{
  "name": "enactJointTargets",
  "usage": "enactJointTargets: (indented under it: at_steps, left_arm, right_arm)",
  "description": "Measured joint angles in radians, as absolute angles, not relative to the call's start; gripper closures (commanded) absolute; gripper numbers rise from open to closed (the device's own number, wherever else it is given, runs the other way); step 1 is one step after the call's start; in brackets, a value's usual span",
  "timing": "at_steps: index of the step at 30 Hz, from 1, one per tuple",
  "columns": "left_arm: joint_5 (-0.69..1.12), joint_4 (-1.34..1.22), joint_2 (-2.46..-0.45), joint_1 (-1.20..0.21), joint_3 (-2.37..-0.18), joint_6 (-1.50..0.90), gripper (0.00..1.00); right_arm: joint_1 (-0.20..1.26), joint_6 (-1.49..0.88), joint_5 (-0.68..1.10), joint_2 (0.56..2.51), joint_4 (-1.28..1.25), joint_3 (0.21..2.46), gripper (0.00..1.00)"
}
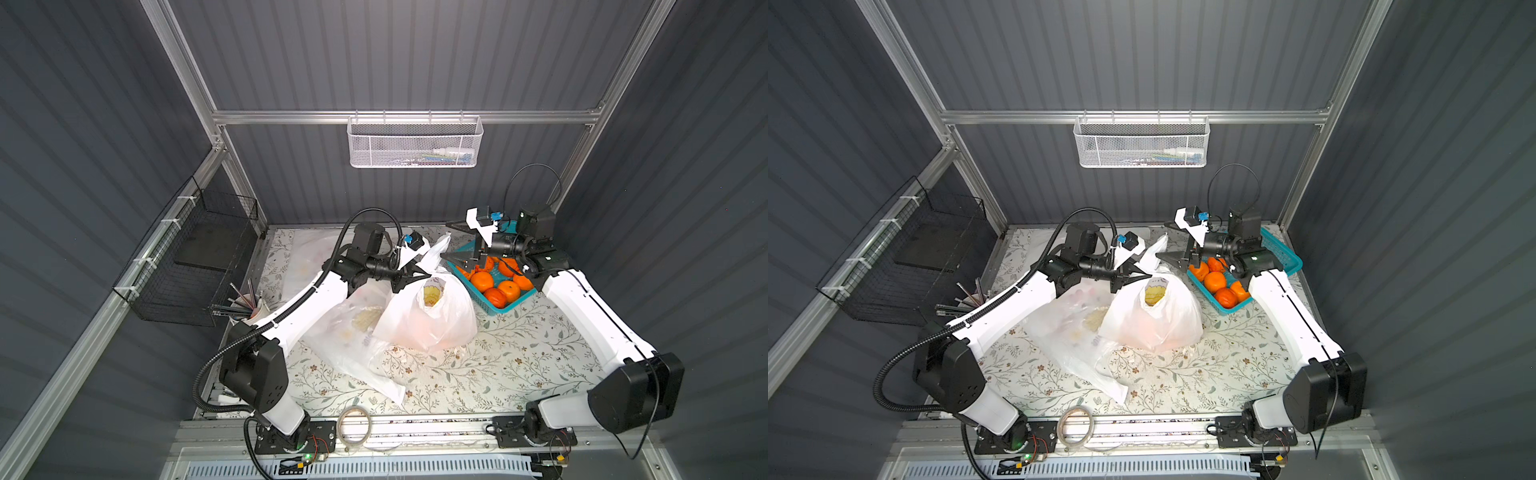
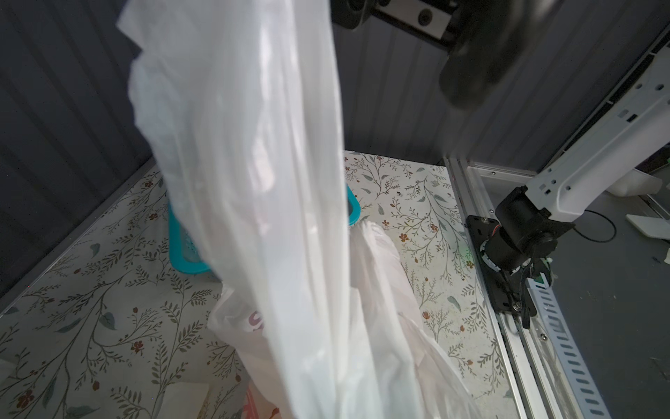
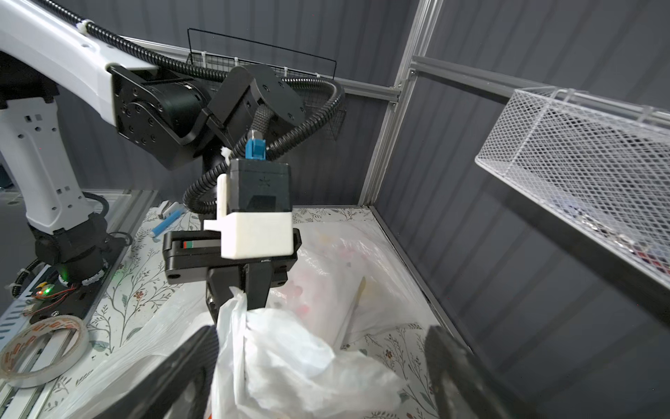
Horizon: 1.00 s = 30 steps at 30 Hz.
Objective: Place the oranges into plastic bags & tie knots
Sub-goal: Tie the plastic bag at the center of the board.
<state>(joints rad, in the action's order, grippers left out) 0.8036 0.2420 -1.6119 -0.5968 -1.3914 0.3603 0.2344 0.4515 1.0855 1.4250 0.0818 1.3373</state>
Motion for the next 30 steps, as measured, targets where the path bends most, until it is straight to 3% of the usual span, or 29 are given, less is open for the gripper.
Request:
enactJointTargets:
  at_steps: [8,12,17,30]
  left_arm:
    - [0.804,0.242,-1.612,-0.597,-1.39,0.364,1.0]
    - [0.794,0.239,-1.612,-0.597,-1.388,0.363,1.0]
    - [0.762,0.212,-1.605,-0.597,-1.365,0.347,1.0]
    - [0.677,0.135,-1.573,-0.611,-1.346,0.282,1.0]
  right_arm:
    - [0.266,0.563,1.11,1.455,0.21,1.372,0.42]
    - [0.267,0.57,1.1,1.414,0.208,1.327,0.65]
    - [0.268,0.56,1.056,1.328,0.2,1.258,1.0]
    - [0.382,0.54,0.808,1.073,0.171,0.991,1.0]
